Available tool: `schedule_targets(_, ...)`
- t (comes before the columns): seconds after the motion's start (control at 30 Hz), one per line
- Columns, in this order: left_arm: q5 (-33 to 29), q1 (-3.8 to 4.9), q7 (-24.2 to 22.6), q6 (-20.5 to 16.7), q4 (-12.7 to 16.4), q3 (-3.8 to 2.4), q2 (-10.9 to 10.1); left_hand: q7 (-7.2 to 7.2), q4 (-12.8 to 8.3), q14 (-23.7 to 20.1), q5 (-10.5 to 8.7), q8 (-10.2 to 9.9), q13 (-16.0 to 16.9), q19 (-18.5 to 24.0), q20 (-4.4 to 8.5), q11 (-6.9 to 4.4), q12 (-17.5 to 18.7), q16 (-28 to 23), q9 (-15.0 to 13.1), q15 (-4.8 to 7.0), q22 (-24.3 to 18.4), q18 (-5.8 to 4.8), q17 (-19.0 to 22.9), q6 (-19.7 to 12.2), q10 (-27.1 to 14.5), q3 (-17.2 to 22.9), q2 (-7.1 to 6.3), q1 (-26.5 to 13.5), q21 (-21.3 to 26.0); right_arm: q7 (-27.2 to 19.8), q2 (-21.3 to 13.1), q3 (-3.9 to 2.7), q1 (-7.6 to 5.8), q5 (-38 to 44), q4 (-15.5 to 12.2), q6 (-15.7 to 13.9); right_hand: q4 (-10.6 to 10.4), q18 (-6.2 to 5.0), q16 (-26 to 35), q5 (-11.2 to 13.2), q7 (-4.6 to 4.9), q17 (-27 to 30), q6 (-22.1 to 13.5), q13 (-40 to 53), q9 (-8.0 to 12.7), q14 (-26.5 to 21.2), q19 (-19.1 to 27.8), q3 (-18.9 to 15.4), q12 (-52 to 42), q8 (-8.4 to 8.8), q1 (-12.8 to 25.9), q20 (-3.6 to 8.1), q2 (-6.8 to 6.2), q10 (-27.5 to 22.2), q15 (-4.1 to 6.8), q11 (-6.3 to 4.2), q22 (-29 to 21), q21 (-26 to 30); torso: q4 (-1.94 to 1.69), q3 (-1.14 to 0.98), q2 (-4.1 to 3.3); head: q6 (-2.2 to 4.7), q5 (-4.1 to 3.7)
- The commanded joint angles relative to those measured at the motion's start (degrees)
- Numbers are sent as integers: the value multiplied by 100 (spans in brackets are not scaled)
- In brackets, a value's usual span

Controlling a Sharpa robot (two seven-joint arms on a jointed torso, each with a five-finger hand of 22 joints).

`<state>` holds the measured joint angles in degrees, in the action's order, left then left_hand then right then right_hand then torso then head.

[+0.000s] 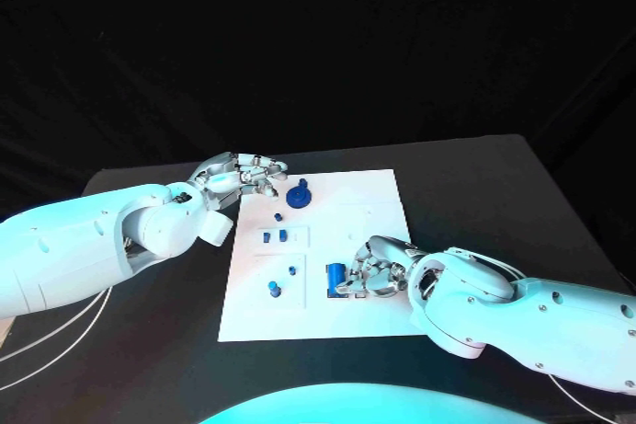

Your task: Assemble the parts on the task board

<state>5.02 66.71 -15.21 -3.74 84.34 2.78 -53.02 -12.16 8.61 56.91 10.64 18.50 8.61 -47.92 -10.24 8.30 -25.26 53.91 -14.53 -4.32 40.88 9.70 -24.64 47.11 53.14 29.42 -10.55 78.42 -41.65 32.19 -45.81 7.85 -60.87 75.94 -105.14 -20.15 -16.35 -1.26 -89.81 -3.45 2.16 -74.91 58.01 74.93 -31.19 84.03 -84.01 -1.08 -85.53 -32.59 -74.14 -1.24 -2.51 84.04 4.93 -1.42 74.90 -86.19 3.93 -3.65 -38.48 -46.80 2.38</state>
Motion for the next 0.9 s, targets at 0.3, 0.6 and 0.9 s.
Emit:
schedule_targets(0.3,20,-1,-30,46,4,-4,-3,-11,-1,-34,6,19,7,-49,-8,15,-32,26,-6,-16,-7,74,-7,-38,-44,24,27,54,23,54,32,1,26,221,40,-251,-6,61,-19,-10,-14,-1509,-15,1191,9,597,-522,64,21,21,-49,26,19,366,36,-53,1423,-13,1,0,1,18,2)
schedule_targets(0.6,11,-1,-32,39,14,-4,-16,-11,-1,-34,6,19,7,-49,-8,15,-32,26,-6,-16,-7,74,-7,-38,-44,24,27,54,23,-389,-340,-24,-5,31,-227,-736,-24,71,-19,-5,114,-1509,-255,1188,115,597,-533,68,36,256,111,-12,-69,360,-33,45,1436,-67,7,3,6,32,-10)
schedule_targets(0.9,-11,-1,-44,33,41,-3,-32,-11,-1,-34,6,19,7,-49,-8,15,-32,26,-6,-16,-7,74,-7,-38,-44,24,27,54,23,-721,-1135,-64,-261,-141,-491,-826,-26,60,-19,-7,281,-1509,-468,1106,262,597,-518,150,181,664,174,-129,-360,284,-168,197,1421,-4,24,8,9,76,-66)
